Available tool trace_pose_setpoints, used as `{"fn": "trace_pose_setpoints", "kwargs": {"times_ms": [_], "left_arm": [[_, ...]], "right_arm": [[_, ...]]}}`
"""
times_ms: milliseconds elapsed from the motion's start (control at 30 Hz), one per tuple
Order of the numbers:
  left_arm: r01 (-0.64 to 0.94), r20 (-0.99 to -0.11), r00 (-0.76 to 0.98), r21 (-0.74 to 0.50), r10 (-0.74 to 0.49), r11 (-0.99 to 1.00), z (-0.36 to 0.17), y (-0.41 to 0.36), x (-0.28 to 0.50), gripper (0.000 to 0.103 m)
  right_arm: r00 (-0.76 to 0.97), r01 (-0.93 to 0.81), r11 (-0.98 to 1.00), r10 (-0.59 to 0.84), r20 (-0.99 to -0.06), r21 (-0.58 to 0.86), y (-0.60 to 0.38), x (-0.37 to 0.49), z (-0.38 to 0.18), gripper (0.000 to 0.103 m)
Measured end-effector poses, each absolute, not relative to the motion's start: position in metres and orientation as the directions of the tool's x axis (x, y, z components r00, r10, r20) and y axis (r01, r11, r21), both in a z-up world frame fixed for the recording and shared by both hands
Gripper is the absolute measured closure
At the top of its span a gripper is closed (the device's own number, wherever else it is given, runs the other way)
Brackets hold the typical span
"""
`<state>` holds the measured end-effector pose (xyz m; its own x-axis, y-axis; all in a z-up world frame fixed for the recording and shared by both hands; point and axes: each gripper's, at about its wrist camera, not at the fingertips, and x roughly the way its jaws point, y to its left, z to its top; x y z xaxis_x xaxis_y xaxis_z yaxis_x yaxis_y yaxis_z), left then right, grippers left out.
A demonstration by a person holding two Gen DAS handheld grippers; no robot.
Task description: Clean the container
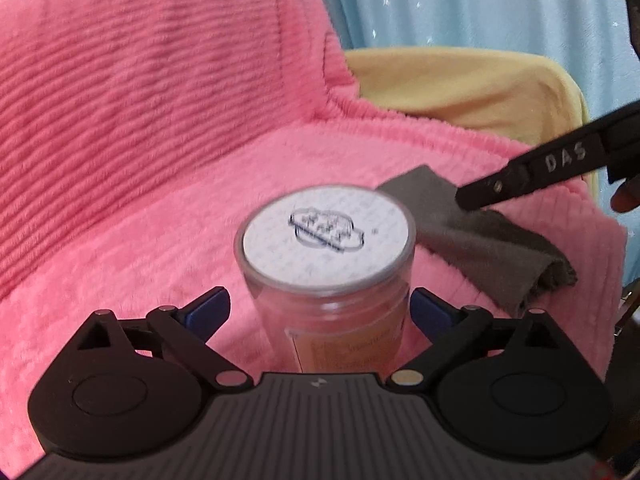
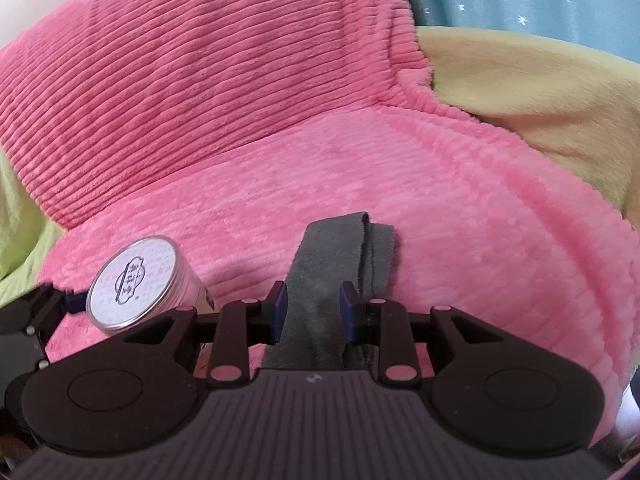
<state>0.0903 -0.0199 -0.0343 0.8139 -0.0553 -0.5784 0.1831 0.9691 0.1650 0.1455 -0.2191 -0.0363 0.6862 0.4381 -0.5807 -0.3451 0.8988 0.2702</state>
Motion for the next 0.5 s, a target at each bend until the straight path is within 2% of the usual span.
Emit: {"fn": "trace_pose_setpoints", "kwargs": {"times_ms": [200, 300, 500], "left_arm": [[0.184, -0.656, 0.753, 0.12, -0.062, 0.976, -0.039, -0.019, 0.078, 0.003], [0.152, -0.705, 0.708, 0.12, -0.023, 0.981, -0.043, -0.02, 0.071, 0.003], [0.091, -0.75, 0.66, 0.027, -0.04, 0.996, -0.045, -0.012, 0.055, 0.001]], "right_arm": [[0.711, -0.26, 0.911, 0.405, -0.575, 0.321, -0.23, 0.138, -0.037, 0.079], [0.705, -0.218, 0.91, 0.397, -0.587, 0.354, -0.234, 0.126, -0.038, 0.079], [0.681, -0.251, 0.894, 0.436, -0.589, 0.372, -0.231, 0.078, -0.041, 0.079]]}}
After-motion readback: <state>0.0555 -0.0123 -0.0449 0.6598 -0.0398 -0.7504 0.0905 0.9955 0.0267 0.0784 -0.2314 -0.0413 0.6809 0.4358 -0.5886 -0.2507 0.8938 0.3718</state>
